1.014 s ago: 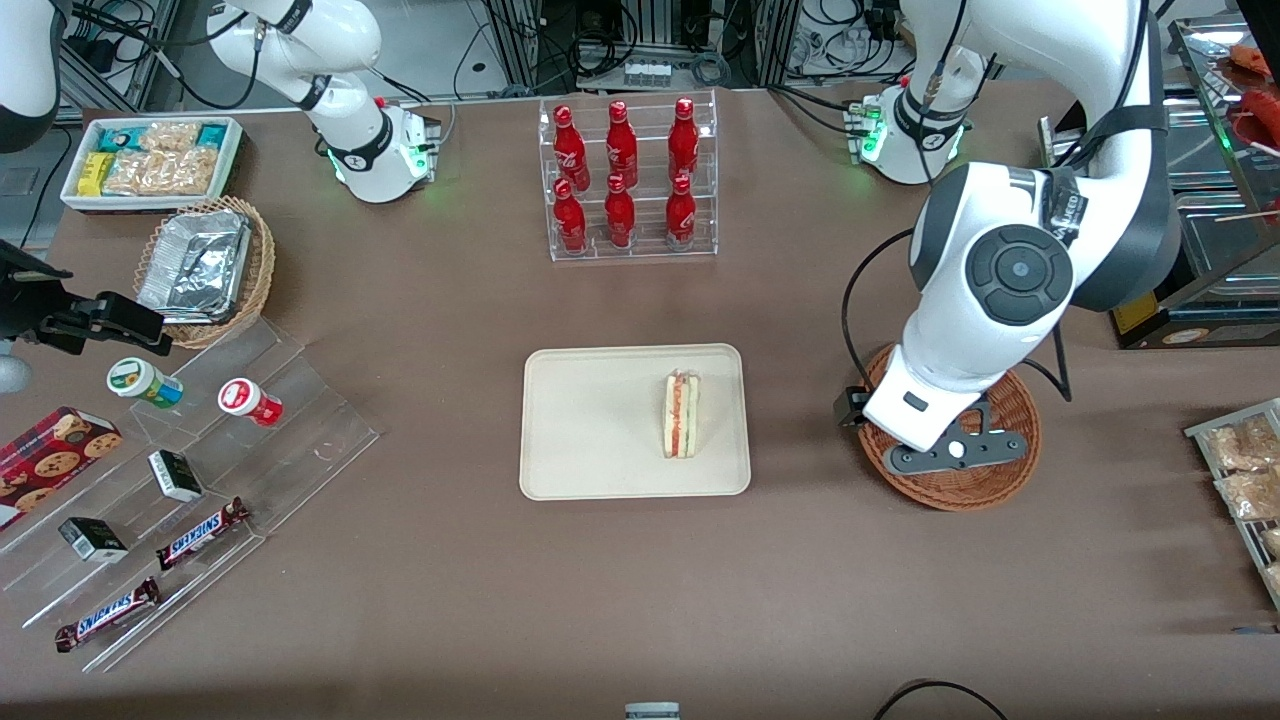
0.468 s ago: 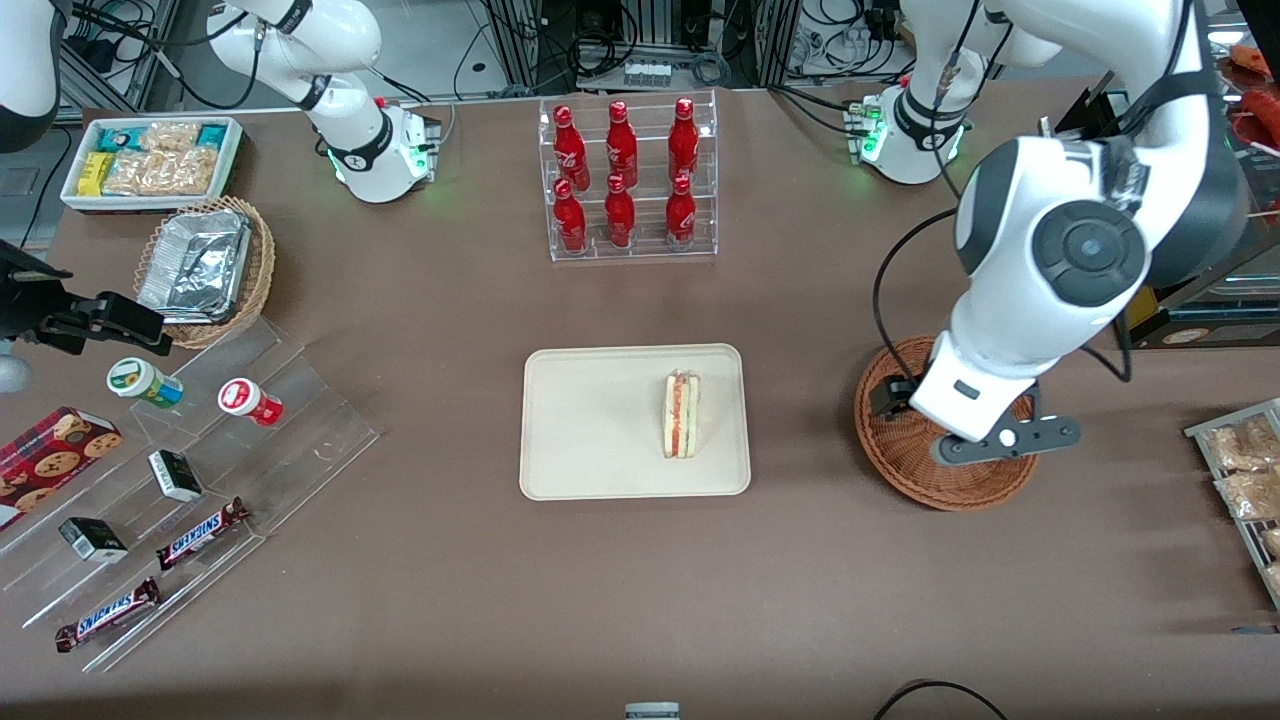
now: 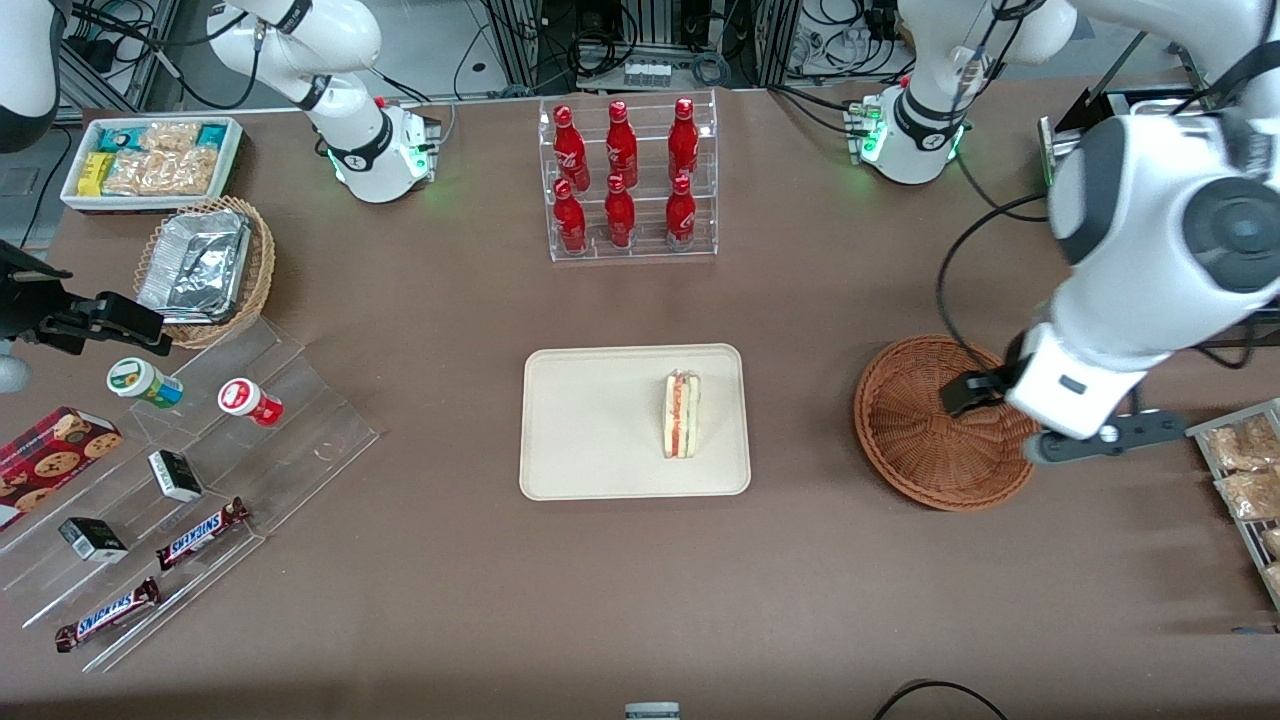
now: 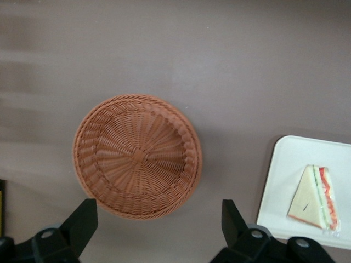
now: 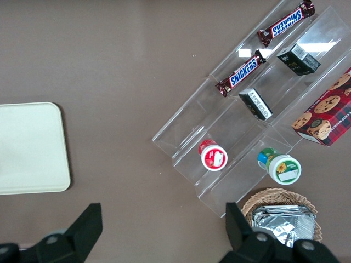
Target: Place sandwich from basket to tray
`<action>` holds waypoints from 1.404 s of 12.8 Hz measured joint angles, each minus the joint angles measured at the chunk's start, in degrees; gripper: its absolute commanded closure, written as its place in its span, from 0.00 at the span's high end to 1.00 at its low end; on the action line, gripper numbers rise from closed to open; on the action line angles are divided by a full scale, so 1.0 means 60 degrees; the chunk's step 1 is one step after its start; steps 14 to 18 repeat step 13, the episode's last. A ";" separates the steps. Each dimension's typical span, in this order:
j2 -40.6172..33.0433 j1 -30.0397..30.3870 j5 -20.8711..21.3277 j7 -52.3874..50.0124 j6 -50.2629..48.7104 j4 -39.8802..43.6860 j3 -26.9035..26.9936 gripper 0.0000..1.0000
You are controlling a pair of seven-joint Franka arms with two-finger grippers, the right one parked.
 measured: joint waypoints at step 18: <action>-0.1971 0.4366 0.0348 0.1582 -0.2767 0.0006 -0.3219 1.00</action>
